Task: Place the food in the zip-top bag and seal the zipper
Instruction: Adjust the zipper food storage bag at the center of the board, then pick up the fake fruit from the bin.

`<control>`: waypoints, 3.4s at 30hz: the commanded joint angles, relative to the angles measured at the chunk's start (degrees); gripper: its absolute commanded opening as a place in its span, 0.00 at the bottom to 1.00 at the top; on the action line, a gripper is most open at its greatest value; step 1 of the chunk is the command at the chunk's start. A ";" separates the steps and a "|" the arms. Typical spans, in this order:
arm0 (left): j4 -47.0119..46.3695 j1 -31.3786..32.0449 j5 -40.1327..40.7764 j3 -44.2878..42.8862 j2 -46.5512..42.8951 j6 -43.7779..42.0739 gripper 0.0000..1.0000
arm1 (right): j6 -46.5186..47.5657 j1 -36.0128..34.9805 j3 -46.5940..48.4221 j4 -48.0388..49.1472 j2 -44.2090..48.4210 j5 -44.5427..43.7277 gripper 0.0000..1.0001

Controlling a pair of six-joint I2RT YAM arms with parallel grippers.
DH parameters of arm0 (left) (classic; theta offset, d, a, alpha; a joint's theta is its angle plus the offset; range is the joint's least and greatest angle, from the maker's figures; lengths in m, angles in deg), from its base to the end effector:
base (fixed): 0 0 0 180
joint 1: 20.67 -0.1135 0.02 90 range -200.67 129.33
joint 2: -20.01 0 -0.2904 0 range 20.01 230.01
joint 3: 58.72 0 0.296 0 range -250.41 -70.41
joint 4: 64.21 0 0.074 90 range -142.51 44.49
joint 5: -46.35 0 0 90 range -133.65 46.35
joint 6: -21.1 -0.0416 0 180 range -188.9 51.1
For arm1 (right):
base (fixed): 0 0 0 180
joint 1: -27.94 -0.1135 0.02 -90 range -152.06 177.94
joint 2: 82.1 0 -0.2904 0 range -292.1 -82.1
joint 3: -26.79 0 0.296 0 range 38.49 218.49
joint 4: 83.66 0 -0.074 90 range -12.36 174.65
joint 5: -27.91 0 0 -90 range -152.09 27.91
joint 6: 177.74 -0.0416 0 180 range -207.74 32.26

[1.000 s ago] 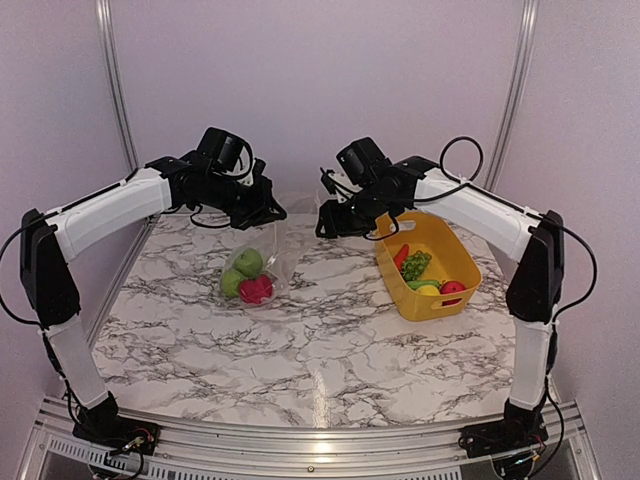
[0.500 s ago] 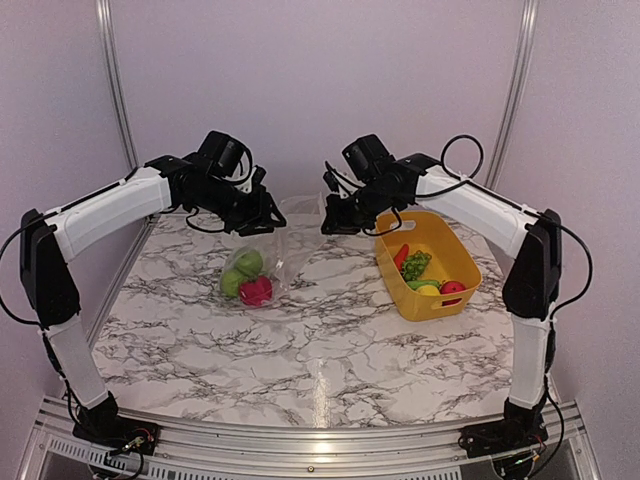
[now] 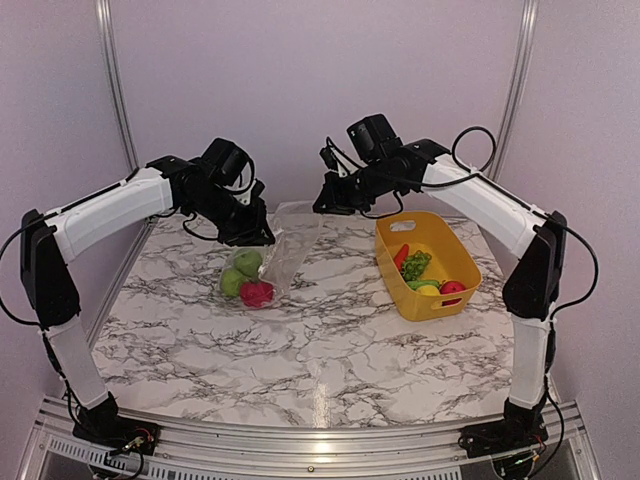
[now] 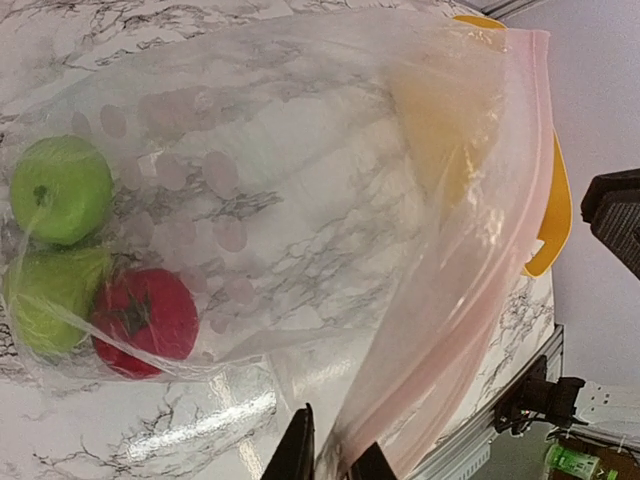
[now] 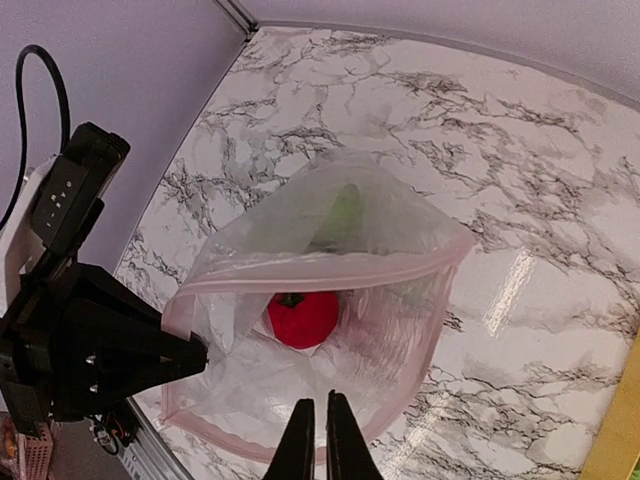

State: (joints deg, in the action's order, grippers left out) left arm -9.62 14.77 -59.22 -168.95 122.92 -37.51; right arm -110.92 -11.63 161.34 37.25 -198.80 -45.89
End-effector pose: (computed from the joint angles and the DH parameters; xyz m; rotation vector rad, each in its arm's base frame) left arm 0.3649 -0.2734 0.3505 0.2252 2.5297 -0.8358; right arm 0.3918 0.3389 0.3886 -0.4985 2.3684 0.8634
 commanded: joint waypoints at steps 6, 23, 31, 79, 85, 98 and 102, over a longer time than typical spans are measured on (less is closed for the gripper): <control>13.80 0.56 15.97 -14.30 0.87 -2.64 0.00 | -0.89 1.11 2.19 0.11 0.75 -0.10 0.29; 11.33 0.93 11.18 -12.91 3.24 -3.01 0.00 | 5.71 13.49 -17.62 1.93 11.52 -14.87 0.74; 3.36 0.95 4.93 -7.04 1.89 -2.21 0.00 | 7.56 16.33 -24.66 1.14 15.06 -15.94 0.67; 0.39 0.95 2.38 -3.85 1.77 -1.68 0.00 | 10.62 18.40 -39.27 -10.83 7.88 -19.24 0.91; 0.42 0.95 2.48 -4.02 1.85 -1.86 0.00 | 10.79 18.39 -39.01 -10.96 6.81 -19.08 0.81; 0.39 0.86 2.39 -4.72 2.51 -2.13 0.00 | 11.23 18.48 -30.23 -14.68 6.25 -20.05 0.60; 0.38 0.77 2.48 -4.97 2.77 -2.22 0.00 | 11.01 18.48 -23.41 -17.31 5.94 -21.53 0.59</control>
State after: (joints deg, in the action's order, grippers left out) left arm -8.99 15.51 -57.10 -173.61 125.55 -39.15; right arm -99.88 6.49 130.63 22.63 -192.57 -65.38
